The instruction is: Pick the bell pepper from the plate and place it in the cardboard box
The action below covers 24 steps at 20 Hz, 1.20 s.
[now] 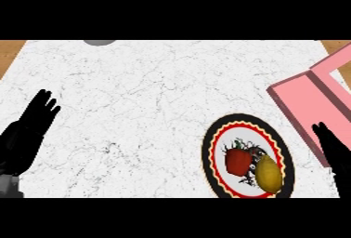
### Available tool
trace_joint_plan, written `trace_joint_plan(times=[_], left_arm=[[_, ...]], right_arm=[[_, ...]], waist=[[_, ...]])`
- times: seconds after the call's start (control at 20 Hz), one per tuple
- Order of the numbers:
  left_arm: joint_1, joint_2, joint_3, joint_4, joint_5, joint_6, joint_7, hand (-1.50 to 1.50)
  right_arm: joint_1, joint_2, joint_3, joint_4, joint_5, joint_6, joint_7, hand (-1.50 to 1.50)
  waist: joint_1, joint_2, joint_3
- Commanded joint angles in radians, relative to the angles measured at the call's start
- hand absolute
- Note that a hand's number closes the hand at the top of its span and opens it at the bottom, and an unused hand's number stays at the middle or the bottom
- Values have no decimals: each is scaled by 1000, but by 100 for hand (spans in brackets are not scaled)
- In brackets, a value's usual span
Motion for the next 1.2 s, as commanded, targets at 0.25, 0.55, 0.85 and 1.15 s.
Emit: trace_joint_plan(times=[0.25, 0.55, 0.85, 1.15], left_arm=[[-70, -31, -33, 26, -13, -6, 25, 0], [-54, -35, -19, 20, -28, -6, 18, 0], [-2, -5, 34, -8, 11, -54, 12, 0], [7, -46, 16, 11, -28, -48, -14, 0]], right_arm=[[-275, 111, 188, -118, -4, 379, 641, -150], [-418, 253, 214, -4, -56, 450, 793, -150], [-410, 290, 235, 46, -66, 466, 812, -150], [-479, 335, 203, 173, -48, 459, 760, -150]], waist=[[39, 8, 5], [27, 2, 8], [22, -2, 9], [17, -1, 10]])
